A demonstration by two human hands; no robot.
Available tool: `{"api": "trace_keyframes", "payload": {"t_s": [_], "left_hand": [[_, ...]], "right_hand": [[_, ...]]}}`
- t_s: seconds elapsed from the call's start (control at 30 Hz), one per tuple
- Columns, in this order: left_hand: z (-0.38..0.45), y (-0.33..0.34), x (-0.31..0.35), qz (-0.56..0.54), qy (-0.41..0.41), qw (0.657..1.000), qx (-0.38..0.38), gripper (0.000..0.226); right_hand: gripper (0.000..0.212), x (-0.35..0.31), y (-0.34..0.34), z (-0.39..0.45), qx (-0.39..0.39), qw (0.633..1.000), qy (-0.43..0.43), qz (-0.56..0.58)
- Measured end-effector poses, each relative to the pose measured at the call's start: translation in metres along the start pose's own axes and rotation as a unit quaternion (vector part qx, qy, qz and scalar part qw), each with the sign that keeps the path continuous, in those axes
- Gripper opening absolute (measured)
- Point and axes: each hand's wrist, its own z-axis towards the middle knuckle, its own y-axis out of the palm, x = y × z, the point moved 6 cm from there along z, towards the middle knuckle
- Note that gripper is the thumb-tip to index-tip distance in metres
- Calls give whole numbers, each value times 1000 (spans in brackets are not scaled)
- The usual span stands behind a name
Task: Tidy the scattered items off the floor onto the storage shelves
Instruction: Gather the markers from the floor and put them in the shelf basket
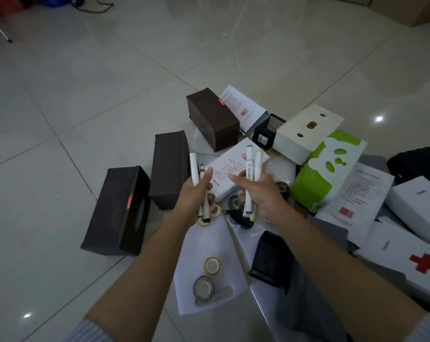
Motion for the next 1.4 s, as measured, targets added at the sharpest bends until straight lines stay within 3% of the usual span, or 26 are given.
{"api": "trace_keyframes", "payload": {"t_s": [0.13,0.33,0.47,0.6,0.73,0.9,1.03,1.23,1.4], "left_hand": [[18,3,14,29,-1,999,25,18],[-2,33,84,21,4,999,41,12],[-56,60,157,40,2,998,41,32],[-122,89,246,84,-10,996,35,61],[-199,130,336,13,-64,998,-4,76],[-311,187,462,29,-40,995,-84,58],[-387,227,544,53,-6,989,-138,45],[-478,294,608,122,23,969,-214,45],[-551,360,611,140,42,938,-316,34]], "right_hand": [[12,6,-7,19,34,996,77,17],[25,-61,13,3,42,995,79,53],[33,-140,22,-45,48,998,39,28],[25,-233,20,-108,75,996,33,27],[23,-340,9,-185,121,992,28,-9],[36,-482,-12,-294,183,982,-26,-37],[33,-571,-36,-371,226,973,-38,-42],[27,-648,-89,-468,288,957,-43,-14],[15,-667,-154,-551,374,922,-88,45]]}}
